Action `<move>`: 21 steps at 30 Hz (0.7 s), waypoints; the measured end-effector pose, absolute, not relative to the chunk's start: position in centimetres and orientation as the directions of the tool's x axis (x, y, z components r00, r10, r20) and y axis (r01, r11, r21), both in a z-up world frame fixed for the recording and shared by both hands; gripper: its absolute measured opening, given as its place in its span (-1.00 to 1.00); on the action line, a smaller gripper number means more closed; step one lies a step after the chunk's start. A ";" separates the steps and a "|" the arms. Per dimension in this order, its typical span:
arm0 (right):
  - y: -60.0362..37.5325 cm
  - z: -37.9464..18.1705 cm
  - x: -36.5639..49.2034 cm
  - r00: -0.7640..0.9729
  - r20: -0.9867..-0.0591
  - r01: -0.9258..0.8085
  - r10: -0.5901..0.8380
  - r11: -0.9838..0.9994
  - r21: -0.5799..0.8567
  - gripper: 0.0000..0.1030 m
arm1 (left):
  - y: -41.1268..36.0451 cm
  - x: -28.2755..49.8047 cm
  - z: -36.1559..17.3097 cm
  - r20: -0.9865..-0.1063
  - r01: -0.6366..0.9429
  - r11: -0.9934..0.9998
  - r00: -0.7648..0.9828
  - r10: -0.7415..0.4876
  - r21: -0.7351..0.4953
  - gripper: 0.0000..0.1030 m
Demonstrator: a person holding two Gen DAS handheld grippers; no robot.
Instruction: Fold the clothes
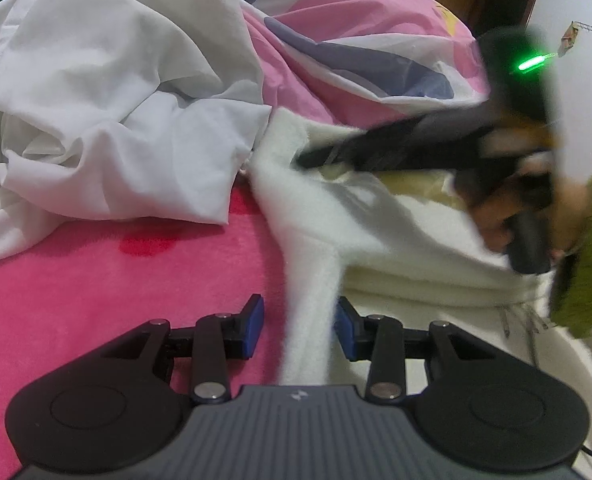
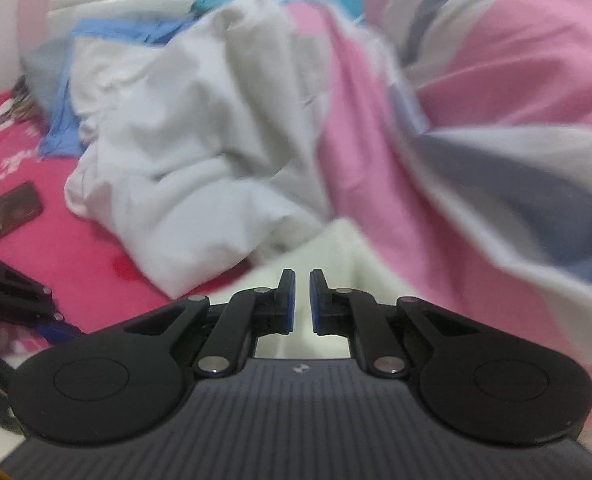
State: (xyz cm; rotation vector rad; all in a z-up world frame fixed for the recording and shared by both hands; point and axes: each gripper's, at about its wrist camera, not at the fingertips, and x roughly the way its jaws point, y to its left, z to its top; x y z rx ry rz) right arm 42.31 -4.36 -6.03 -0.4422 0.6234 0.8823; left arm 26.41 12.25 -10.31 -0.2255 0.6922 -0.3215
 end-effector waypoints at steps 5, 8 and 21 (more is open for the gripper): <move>-4.8 -7.2 44.4 0.514 -0.692 -0.737 0.506 0.674 -0.055 -0.88 | 12.4 26.4 -10.2 -0.589 0.216 0.924 0.719 -0.369 -0.315 -0.24; -6.7 -3.8 41.4 0.550 -0.631 -0.734 0.547 0.678 -0.053 -0.85 | 12.5 26.4 -10.1 -0.593 0.212 0.924 0.717 -0.368 -0.317 -0.24; -10.0 -6.5 35.3 0.469 -0.572 -0.713 0.673 0.671 0.204 -0.85 | 13.8 26.4 -9.8 -0.602 0.165 0.918 0.711 -0.364 -0.361 -0.41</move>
